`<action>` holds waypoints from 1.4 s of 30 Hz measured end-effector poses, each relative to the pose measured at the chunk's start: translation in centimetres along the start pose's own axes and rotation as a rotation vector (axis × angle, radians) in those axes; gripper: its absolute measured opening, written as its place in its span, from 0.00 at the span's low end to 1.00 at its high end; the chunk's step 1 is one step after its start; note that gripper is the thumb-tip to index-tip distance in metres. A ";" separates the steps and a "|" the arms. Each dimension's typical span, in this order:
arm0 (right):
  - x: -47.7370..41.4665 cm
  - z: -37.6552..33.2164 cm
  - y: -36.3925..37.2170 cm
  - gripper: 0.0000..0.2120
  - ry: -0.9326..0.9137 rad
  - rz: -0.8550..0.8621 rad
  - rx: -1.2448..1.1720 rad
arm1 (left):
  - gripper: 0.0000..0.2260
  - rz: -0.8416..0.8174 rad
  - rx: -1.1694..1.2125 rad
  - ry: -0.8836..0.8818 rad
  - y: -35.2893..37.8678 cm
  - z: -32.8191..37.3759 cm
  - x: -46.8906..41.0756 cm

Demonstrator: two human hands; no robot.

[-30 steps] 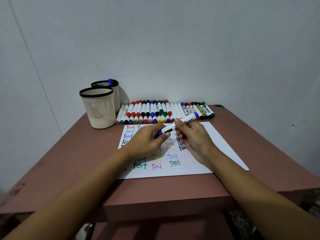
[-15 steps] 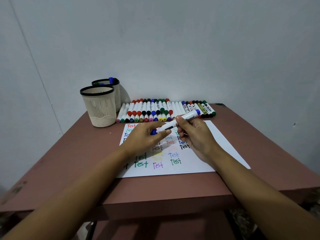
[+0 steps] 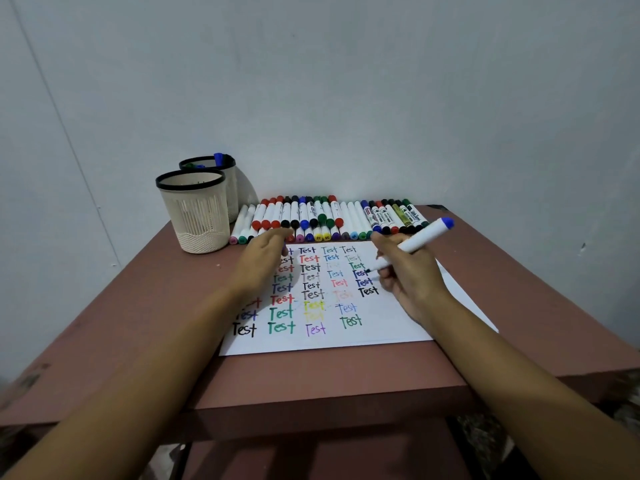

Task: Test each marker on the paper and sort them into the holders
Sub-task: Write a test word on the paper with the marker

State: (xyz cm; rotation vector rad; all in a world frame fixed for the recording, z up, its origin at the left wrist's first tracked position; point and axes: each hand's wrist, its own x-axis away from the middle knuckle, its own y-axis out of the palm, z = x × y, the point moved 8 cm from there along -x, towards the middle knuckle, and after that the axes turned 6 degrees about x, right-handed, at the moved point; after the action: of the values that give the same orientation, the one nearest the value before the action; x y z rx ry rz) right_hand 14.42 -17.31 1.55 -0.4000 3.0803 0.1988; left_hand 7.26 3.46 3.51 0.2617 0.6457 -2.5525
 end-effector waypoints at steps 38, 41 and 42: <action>0.9 -0.4 -0.3 0.13 -0.130 0.094 0.312 | 0.09 -0.028 -0.078 -0.039 -0.1 -1.5 -0.4; 1.0 -0.5 -0.6 0.13 -0.138 0.121 0.309 | 0.09 -0.032 -0.083 -0.036 0.0 -1.5 -0.5; 1.1 -0.5 -0.5 0.13 -0.140 0.119 0.334 | 0.09 -0.032 -0.082 -0.035 0.0 -1.5 -0.5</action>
State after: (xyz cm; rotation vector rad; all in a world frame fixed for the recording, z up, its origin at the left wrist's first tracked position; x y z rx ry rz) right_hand 13.52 -18.16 1.96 -0.1790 2.9221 -0.2707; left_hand 7.77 4.36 2.37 0.1799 0.7449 -2.5478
